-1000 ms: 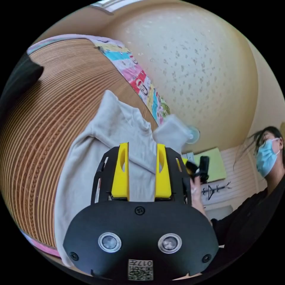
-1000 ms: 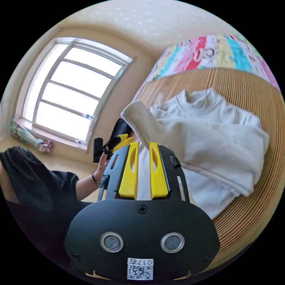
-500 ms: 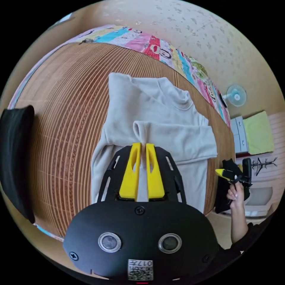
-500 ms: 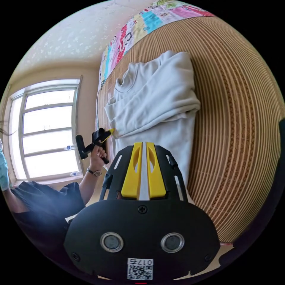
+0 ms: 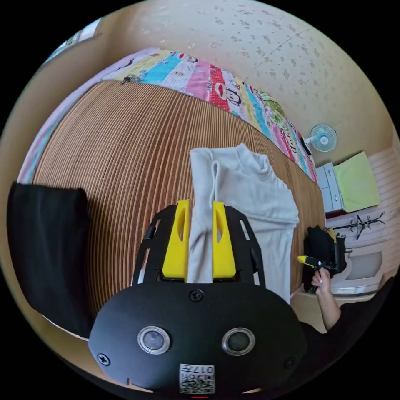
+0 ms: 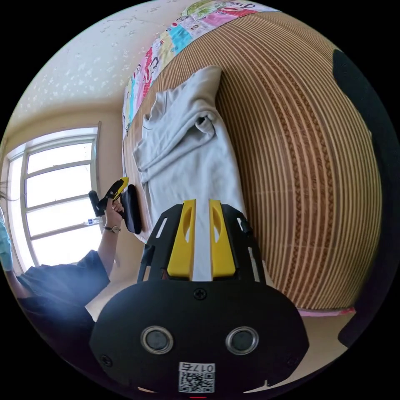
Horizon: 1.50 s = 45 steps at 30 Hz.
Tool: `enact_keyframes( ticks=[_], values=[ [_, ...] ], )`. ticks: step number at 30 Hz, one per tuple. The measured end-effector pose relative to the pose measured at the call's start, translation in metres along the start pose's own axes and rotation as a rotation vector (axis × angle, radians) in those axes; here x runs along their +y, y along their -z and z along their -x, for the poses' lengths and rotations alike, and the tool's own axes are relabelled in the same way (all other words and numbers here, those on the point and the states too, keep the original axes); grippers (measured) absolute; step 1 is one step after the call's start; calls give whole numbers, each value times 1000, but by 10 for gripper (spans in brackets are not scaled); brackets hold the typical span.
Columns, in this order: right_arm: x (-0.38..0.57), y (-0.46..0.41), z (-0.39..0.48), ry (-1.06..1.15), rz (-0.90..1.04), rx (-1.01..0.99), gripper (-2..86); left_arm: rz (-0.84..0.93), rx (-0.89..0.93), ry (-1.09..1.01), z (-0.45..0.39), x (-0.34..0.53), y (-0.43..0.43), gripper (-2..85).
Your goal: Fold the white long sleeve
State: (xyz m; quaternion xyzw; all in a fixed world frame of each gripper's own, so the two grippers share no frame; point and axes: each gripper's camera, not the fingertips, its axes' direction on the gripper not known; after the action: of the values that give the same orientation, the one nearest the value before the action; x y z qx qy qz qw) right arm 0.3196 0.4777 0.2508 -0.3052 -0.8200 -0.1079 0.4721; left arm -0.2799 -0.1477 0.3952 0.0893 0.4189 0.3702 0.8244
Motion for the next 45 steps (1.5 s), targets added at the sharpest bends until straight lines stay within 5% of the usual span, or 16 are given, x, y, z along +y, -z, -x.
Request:
enact_keyframes(
  ticks=[8, 13, 20, 29, 33, 36, 38, 45],
  values=[
    [59, 18, -56, 18, 272, 146, 103, 342, 112, 9, 68, 176, 44, 107],
    [95, 17, -94, -104, 409, 58, 134, 634, 151, -55, 82, 229, 49, 122],
    [99, 25, -136, -223, 393, -43, 124, 744, 375, -33, 130, 186, 34, 131],
    [104, 56, -171, -243, 477, -281, 37, 860, 557, -122, 159, 149, 67, 16],
    [157, 121, -179, -316, 397, -548, 29, 874, 786, -109, 154, 167, 116, 10],
    [191, 174, -167, -329, 184, -826, 25, 781, 1133, -30, 148, 180, 162, 10],
    [188, 196, -150, -263, 37, -928, 23, 527, 1308, 63, 154, 166, 190, 12],
    [60, 182, -103, -50, -284, -905, 23, -98, 1298, 309, 185, 91, 148, 13]
  ],
)
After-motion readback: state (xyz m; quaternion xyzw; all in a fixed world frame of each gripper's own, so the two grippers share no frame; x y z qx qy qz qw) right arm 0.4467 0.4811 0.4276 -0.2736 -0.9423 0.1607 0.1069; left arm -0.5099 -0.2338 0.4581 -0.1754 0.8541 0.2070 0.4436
